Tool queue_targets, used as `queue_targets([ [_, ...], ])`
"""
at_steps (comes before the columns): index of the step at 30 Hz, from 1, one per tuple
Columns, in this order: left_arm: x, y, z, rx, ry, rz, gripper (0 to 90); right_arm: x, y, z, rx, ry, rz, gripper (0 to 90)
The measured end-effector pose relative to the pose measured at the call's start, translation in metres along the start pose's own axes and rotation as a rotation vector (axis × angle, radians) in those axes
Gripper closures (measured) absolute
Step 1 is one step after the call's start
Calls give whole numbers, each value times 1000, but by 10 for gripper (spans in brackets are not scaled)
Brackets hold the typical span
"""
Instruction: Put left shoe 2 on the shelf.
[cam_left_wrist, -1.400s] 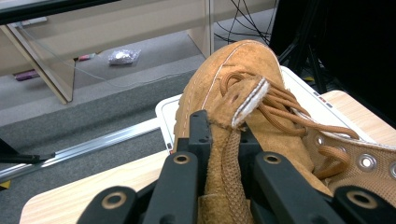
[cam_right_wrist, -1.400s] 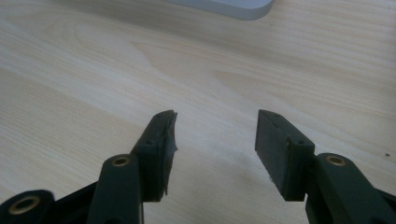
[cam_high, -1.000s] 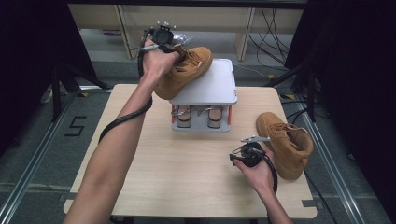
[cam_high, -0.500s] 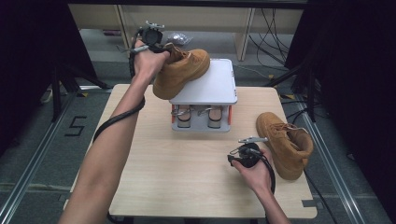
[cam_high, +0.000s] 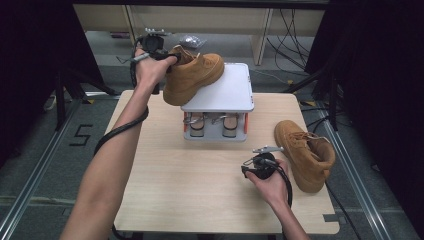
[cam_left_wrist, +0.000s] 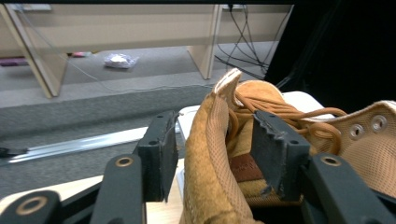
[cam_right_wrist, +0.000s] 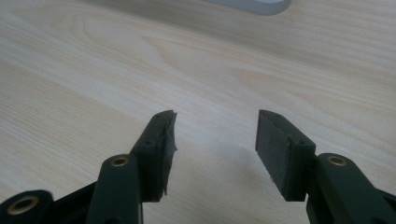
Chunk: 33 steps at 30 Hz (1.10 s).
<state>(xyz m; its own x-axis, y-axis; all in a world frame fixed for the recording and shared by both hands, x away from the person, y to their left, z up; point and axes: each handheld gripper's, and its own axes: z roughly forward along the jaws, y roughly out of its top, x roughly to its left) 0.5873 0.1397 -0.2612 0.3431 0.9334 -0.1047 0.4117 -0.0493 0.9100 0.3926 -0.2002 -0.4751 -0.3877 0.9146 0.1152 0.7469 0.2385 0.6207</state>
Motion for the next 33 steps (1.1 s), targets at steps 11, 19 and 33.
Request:
queue_targets([
  [11,3,2,-23,-54,2,-12,488,1,-1,0,0,2,11,477],
  [19,13,-6,-53,-87,-46,-12,571,2,-1,0,8,-9,0,476],
  [33,46,-75,-63,61,26,27,898,4,-2,1,10,-5,3,482],
])
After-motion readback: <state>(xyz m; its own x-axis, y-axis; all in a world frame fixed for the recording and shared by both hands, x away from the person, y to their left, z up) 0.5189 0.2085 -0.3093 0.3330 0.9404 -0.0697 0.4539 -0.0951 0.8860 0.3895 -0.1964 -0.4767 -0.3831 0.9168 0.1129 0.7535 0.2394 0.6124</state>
